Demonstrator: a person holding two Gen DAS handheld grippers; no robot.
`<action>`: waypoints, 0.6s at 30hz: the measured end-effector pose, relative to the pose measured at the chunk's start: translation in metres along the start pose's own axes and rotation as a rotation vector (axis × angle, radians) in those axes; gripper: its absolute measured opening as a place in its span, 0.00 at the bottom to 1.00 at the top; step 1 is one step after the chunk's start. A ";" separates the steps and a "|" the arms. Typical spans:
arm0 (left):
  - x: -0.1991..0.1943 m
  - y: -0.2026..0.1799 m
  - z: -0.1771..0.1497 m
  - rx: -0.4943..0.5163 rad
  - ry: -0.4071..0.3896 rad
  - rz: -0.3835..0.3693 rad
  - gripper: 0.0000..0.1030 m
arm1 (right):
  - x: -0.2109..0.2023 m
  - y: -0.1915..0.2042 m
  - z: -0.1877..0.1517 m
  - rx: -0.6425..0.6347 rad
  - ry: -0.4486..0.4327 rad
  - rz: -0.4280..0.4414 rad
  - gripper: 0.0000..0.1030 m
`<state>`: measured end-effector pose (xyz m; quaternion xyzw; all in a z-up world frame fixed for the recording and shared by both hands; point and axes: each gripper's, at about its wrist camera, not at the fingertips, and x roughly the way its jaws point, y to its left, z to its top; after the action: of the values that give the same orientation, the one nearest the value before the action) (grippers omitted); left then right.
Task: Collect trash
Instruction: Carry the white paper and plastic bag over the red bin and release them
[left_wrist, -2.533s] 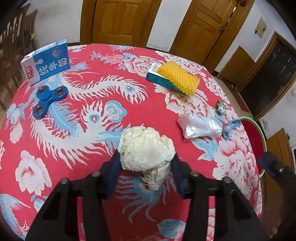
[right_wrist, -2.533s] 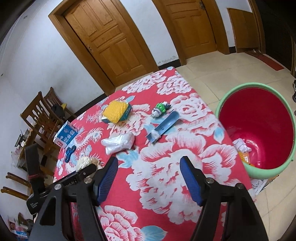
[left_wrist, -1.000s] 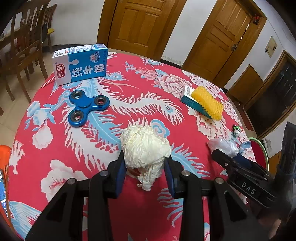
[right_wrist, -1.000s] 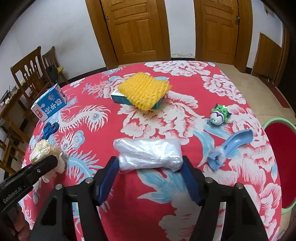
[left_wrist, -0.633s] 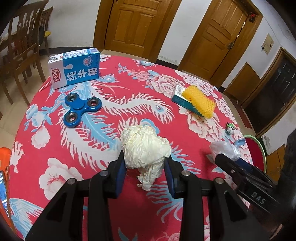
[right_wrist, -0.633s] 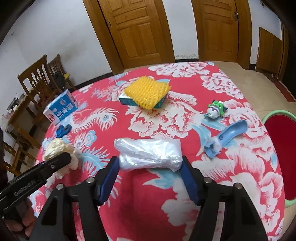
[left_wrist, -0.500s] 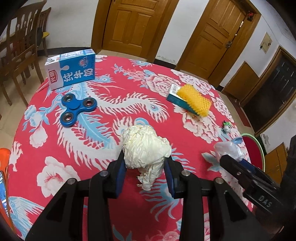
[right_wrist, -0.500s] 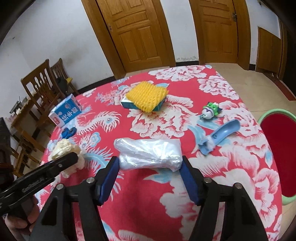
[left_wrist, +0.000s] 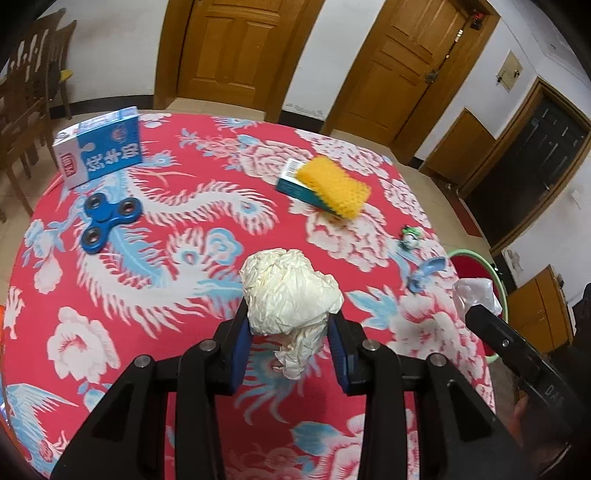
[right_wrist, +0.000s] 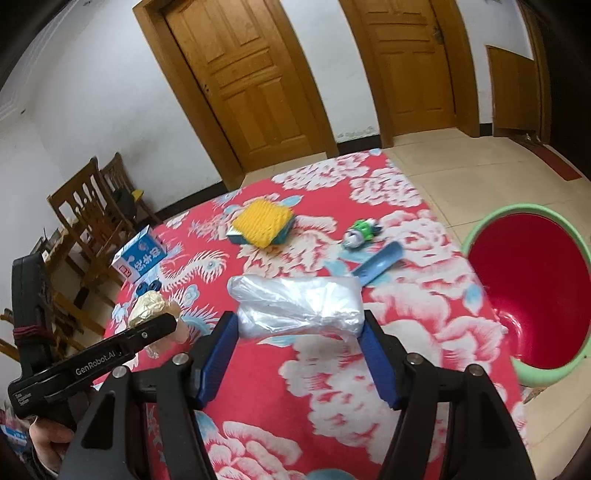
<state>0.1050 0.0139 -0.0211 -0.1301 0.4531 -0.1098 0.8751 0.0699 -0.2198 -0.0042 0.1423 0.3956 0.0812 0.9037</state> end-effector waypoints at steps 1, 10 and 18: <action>0.000 -0.003 0.000 0.005 0.003 -0.004 0.37 | -0.003 -0.004 0.000 0.006 -0.005 -0.004 0.66; 0.004 -0.036 -0.003 0.057 0.037 -0.039 0.36 | -0.023 -0.043 0.000 0.081 -0.031 -0.008 0.66; 0.014 -0.071 -0.002 0.124 0.066 -0.066 0.36 | -0.044 -0.078 0.002 0.149 -0.073 -0.002 0.66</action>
<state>0.1064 -0.0573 -0.0095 -0.0869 0.4693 -0.1706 0.8620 0.0447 -0.3055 0.0028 0.2116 0.3674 0.0454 0.9045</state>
